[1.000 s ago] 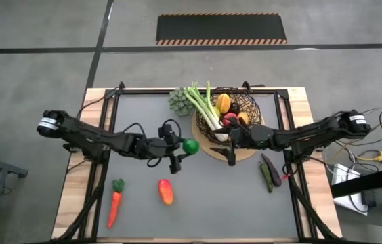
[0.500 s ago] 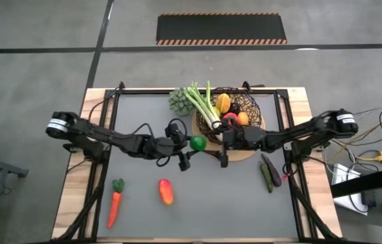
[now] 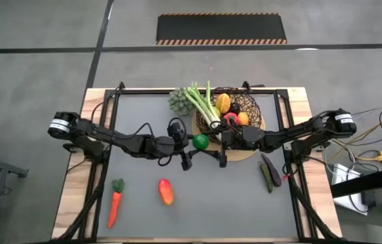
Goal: Build produce basket
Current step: Put the green lime into the black wire basket
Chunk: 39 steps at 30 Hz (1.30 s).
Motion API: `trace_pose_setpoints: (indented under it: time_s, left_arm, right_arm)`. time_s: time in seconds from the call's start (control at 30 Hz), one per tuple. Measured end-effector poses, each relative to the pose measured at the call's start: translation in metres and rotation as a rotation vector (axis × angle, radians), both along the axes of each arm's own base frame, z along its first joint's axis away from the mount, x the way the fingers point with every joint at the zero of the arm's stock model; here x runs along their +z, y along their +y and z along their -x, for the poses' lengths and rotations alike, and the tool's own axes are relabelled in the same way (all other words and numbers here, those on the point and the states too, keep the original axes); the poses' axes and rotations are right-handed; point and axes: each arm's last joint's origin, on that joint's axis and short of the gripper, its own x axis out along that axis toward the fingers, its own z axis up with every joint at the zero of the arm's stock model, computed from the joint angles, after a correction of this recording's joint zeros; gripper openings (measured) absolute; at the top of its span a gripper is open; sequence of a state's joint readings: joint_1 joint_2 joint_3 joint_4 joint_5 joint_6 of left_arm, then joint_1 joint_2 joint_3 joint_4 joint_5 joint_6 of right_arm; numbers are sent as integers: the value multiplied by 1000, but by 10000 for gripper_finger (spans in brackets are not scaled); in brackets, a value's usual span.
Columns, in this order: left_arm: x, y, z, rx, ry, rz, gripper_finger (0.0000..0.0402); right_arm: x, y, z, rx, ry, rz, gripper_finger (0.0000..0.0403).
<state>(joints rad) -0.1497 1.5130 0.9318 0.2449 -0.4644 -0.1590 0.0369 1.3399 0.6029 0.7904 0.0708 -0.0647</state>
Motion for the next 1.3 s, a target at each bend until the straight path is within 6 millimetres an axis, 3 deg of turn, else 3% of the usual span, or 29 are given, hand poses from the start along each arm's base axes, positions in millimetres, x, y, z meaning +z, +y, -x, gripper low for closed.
trace_pose_setpoints:
  time_s: [0.13,0.43,0.87,1.3]
  left_arm:
    - [0,0,0,-3,1,-8,237]
    - [1,0,0,-5,3,-14,242]
    - [1,0,0,-6,2,-36,303]
    - [8,1,5,-46,37,-169,307]
  right_arm:
    - [0,0,0,0,-1,0,312]
    - [0,0,0,0,0,-3,227]
    - [0,0,0,0,0,-5,229]
    - [16,-1,12,-23,79,-43,229]
